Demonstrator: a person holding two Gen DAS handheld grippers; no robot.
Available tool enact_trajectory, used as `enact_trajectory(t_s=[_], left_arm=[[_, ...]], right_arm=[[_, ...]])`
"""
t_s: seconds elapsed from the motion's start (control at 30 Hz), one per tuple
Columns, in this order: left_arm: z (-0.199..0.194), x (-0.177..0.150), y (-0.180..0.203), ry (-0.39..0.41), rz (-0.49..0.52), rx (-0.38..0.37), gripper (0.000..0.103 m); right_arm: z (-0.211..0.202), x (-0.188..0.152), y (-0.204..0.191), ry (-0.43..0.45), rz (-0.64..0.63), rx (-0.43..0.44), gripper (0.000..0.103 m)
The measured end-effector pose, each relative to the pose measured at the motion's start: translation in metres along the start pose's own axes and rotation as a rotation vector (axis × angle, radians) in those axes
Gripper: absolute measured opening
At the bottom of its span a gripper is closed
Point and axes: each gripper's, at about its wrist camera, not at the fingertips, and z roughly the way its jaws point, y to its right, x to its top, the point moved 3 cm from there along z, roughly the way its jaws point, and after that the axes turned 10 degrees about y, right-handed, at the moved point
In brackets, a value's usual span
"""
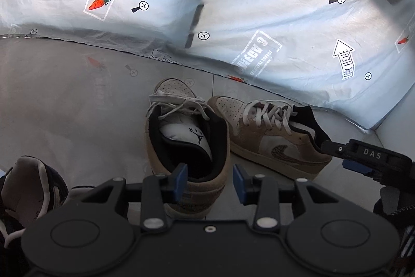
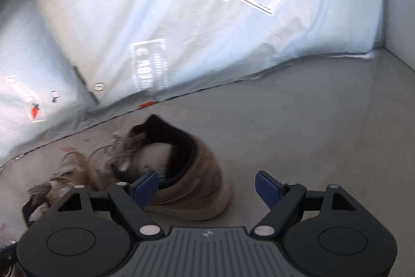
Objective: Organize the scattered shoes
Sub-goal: 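Grasp a brown Nike sneaker at its heel with the right gripper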
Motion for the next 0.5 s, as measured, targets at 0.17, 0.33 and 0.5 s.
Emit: enact_trajectory(t_s=[0.17, 0.33, 0.5], left_arm=[[-0.002, -0.003, -0.001, -0.002, 0.024, 0.003, 0.039], [0.0, -0.003, -0.006, 0.004, 0.001, 0.011, 0.049], [-0.008, 0.0, 0.0, 0.088, 0.059, -0.029, 0.058]], right_arm=[[0.016, -0.005, -0.019, -0.018, 0.021, 0.005, 0.073], [0.02, -0.003, -0.013, -0.031, 0.019, -0.035, 0.065], [0.038, -0.008, 0.015, -0.105, 0.06, -0.102, 0.065]])
